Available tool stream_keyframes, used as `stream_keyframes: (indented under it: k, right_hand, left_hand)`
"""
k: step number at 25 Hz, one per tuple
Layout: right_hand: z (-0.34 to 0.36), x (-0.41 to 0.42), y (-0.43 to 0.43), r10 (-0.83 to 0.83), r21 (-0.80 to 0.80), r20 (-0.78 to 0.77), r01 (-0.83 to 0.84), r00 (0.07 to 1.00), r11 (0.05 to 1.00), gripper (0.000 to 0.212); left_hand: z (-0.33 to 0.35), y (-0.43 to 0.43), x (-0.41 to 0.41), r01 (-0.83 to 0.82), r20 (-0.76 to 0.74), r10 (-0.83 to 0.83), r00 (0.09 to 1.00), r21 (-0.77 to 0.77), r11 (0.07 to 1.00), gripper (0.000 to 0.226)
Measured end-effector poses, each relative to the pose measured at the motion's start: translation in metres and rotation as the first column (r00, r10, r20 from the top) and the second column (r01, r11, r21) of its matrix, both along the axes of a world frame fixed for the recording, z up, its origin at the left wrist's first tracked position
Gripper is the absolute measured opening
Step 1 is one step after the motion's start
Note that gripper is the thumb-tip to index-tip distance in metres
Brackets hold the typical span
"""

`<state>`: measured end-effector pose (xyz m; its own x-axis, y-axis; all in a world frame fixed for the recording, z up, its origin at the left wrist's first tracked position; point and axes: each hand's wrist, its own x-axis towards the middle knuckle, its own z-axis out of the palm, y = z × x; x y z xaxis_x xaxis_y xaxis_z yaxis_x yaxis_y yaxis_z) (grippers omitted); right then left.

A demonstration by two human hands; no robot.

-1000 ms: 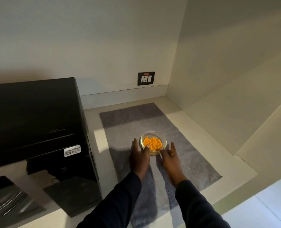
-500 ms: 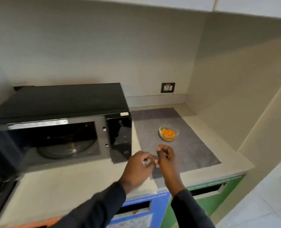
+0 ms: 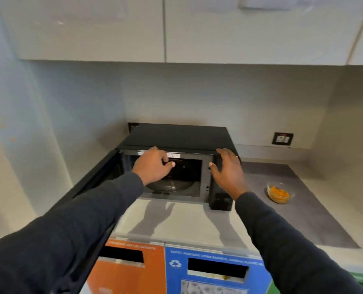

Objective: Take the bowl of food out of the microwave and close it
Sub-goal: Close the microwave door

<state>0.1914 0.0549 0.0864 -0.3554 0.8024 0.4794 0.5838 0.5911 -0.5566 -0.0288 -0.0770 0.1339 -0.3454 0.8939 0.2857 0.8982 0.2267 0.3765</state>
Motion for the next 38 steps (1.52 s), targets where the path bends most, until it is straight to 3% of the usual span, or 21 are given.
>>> stream_keyframes:
  k: [2,5,8,13,19,25,30,35,38]
  right_hand:
    - [-0.005,-0.014,0.006,-0.036,0.022,0.156,0.033,0.987,0.999,0.068]
    - [-0.016,-0.025,0.009,-0.105,-0.015,0.294,0.115,0.95,0.993,0.078]
    - [-0.027,-0.025,0.007,-0.133,-0.056,0.353,0.162,0.926,0.985,0.082]
    - [-0.029,-0.027,0.006,-0.148,-0.033,0.392,0.175,0.908,0.984,0.083]
    - [-0.029,-0.022,0.017,-0.143,0.002,0.501,0.164,0.854,0.986,0.088]
    - [-0.017,-0.015,0.026,-0.139,0.033,0.571,0.147,0.809,0.989,0.084]
    - [-0.004,-0.014,0.029,-0.119,0.023,0.577,0.13,0.808,0.991,0.08]
    - [0.006,-0.014,0.029,-0.107,0.023,0.612,0.117,0.783,0.993,0.103]
    - [0.009,-0.018,0.034,-0.147,0.095,0.672,0.112,0.726,0.989,0.094]
  left_hand:
    - [0.0,-0.024,-0.042,-0.192,-0.253,0.149,0.956,-0.158,0.969,0.046]
    - [-0.009,-0.056,-0.08,-0.496,-0.532,0.251,0.809,-0.386,0.778,0.057]
    - [-0.025,-0.067,-0.086,-0.583,-0.528,0.294,0.796,-0.541,0.606,0.07]
    - [-0.034,-0.061,-0.064,-0.67,-0.56,0.38,0.736,-0.526,0.524,0.085]
    - [-0.019,-0.048,-0.026,-0.561,-0.496,0.278,0.823,-0.627,0.541,0.098]
    - [-0.002,-0.016,0.001,-0.207,-0.285,0.01,0.958,-0.67,0.713,0.084]
    - [-0.022,0.013,0.005,-0.092,-0.143,0.013,0.99,-0.564,0.821,0.093]
    - [-0.053,0.059,-0.005,-0.023,-0.276,-0.091,0.957,-0.385,0.923,0.08]
    - [-0.062,0.084,-0.01,0.01,-0.306,-0.108,0.946,-0.306,0.952,0.073]
